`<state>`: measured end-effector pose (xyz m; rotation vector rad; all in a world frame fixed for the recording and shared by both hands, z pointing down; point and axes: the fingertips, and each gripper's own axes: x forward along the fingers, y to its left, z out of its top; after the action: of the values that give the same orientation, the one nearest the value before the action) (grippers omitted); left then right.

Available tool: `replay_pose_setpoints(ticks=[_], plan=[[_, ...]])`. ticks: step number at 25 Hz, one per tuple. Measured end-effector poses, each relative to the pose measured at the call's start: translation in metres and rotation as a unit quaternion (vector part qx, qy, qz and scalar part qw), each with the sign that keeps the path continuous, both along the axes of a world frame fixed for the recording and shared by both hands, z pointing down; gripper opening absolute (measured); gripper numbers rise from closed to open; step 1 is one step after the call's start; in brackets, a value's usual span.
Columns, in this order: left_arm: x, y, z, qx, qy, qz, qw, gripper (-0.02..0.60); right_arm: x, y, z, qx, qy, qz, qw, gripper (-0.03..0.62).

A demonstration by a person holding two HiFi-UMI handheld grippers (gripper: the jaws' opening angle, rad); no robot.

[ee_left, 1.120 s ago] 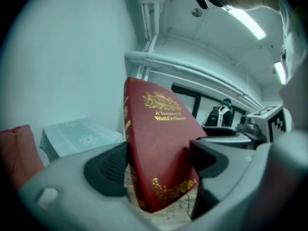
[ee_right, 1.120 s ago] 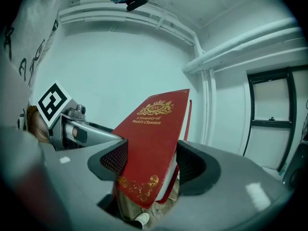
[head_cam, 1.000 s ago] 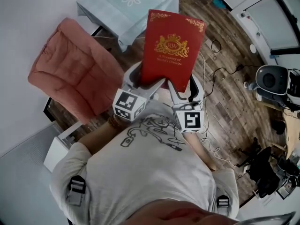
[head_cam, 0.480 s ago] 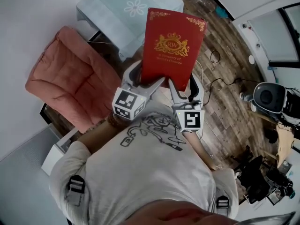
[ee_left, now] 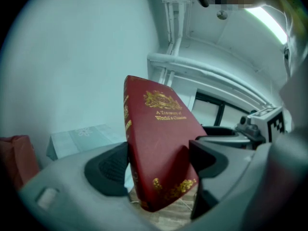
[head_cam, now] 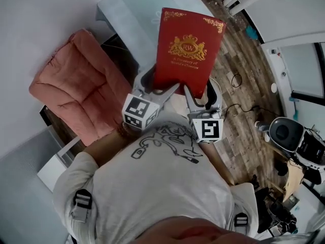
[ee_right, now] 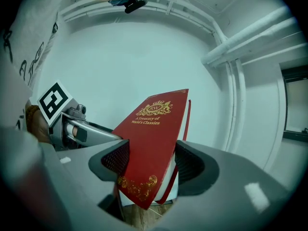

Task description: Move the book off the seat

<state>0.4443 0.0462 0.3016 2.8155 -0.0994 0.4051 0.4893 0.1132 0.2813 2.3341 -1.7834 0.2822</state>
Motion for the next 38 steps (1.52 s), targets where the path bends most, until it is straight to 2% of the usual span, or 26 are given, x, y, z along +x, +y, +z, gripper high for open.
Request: replay_pose_setpoints(ticks=[4,9,17,24,30,33,38], plan=[[0.000,0.004,-0.005,0.001,0.004,-0.023,0.9997,0.388,0.003,0.003,-0.004,-0.003,0.007,-0.022,1.000,0.302],[-0.002,-0.069,0.009,-0.012,-0.001,-0.059,0.9982,0.387,0.005,-0.075,0.008,-0.005,0.003,-0.064,0.998,0.302],[-0.016,-0.097,0.008,-0.014,-0.013,-0.143,0.9895,0.387,0.000,-0.112,0.009,-0.001,-0.006,-0.149,0.989,0.302],[-0.041,-0.133,0.025,-0.024,-0.029,-0.250,0.9675,0.387,-0.013,-0.162,0.027,-0.008,-0.031,-0.251,0.967,0.302],[-0.038,-0.139,0.033,-0.038,-0.036,-0.325,0.9442,0.383,-0.004,-0.181,0.035,-0.020,-0.042,-0.330,0.943,0.301],[-0.035,-0.145,0.044,-0.044,-0.039,-0.351,0.9347,0.383,0.000,-0.193,0.046,-0.027,-0.049,-0.355,0.933,0.301],[-0.027,-0.149,0.057,-0.046,-0.035,-0.374,0.9257,0.382,0.010,-0.199,0.059,-0.032,-0.052,-0.380,0.923,0.301]])
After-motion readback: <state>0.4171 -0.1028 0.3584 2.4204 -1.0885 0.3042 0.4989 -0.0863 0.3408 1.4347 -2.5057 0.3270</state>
